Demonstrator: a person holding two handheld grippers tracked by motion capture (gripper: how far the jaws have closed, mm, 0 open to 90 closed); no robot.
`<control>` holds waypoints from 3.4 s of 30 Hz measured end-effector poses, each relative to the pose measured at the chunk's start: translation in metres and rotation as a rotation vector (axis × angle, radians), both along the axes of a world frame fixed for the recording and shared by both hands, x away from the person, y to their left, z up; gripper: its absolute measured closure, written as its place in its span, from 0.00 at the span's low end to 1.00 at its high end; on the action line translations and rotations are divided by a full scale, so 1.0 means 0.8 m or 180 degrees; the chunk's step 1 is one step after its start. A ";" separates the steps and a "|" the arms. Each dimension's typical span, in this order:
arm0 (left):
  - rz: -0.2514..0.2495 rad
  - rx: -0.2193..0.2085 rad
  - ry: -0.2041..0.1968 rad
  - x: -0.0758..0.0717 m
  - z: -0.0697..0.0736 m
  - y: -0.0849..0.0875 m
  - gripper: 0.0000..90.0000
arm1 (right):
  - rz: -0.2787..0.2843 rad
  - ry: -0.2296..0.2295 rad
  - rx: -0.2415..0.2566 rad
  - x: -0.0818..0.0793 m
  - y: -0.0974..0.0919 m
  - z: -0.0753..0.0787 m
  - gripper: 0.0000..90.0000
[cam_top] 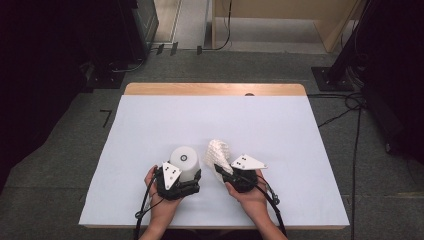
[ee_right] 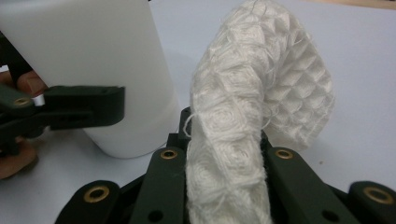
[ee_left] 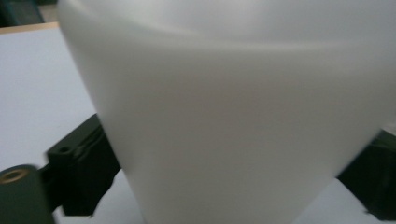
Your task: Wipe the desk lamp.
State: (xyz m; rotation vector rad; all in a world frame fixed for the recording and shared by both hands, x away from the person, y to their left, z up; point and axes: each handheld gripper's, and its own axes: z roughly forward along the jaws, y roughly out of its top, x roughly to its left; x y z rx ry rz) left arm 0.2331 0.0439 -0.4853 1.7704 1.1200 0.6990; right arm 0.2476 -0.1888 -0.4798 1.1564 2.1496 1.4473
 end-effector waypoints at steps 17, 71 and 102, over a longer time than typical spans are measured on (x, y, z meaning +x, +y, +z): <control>-0.0665 -0.0186 -0.0054 -0.003 0.012 0.006 0.09 | 0.0168 0.0098 0.0070 -0.005 0.019 -0.004 0.85; -0.1037 -0.0293 -0.0105 -0.002 0.025 0.012 0.10 | 0.0294 -0.0229 0.0432 -0.018 0.007 0.044 0.85; -0.0902 0.0037 -0.0022 0.006 0.005 0.017 0.09 | 0.0076 -0.0175 0.0121 -0.008 -0.009 0.023 0.85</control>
